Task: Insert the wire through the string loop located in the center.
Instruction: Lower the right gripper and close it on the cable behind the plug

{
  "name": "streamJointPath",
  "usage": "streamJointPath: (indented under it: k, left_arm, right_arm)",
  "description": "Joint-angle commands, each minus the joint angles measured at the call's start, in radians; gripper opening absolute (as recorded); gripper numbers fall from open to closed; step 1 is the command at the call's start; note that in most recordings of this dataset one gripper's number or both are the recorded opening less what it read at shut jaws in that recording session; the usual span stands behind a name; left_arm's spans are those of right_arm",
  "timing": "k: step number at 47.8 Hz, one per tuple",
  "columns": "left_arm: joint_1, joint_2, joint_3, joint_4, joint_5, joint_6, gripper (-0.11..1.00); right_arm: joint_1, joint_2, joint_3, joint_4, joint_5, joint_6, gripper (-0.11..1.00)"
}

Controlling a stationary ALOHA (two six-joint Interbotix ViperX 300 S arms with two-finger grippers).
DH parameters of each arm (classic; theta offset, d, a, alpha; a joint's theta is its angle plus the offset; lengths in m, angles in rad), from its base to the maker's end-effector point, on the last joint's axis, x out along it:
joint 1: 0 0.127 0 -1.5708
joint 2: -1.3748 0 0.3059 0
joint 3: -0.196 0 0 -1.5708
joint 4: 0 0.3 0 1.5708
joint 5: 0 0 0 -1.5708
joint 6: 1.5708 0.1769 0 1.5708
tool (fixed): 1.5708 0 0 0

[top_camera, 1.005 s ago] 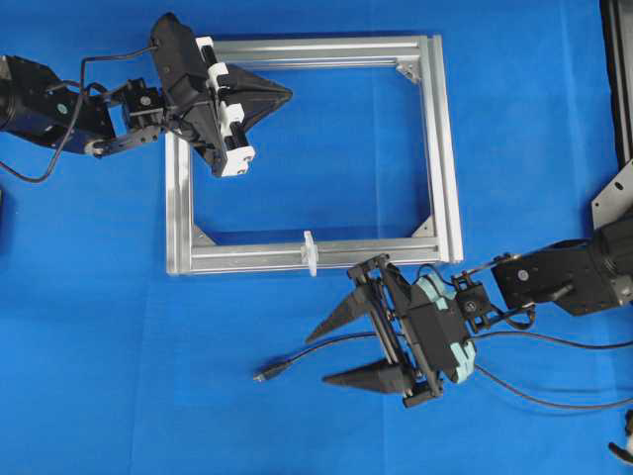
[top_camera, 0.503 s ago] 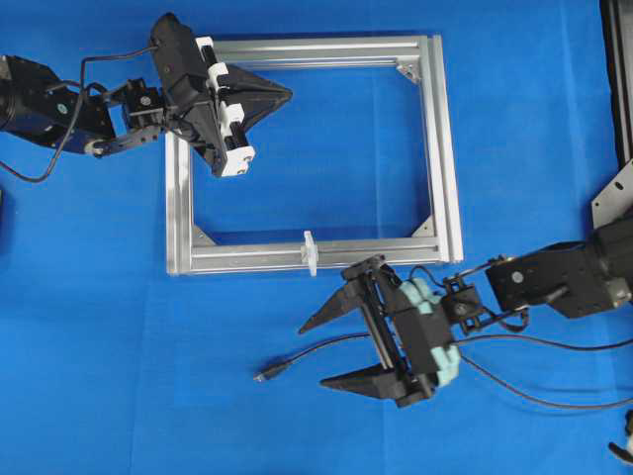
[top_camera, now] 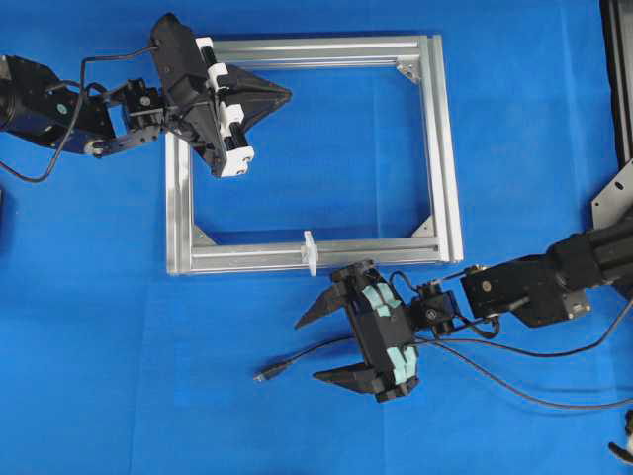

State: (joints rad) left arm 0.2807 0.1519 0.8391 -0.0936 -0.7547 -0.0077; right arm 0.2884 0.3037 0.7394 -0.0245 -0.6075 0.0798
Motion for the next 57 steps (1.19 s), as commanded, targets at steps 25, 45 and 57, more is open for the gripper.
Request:
streamJointPath:
  k: [25,45,57]
  left_arm:
    - [-0.005,-0.034,-0.006,0.003,-0.005,0.000,0.00]
    - [-0.005,-0.034,-0.006,0.006,-0.005,0.002,0.00]
    - [-0.006,-0.034,-0.006,0.008,-0.005,0.002,0.00]
  right_arm:
    - [-0.003,0.017,-0.017,0.005,0.003,0.002,0.41]
    - [-0.003,0.018,-0.020,0.005,0.008,0.002,-0.02]
    - [0.002,-0.023,-0.017,0.005,0.026,0.009,-0.02]
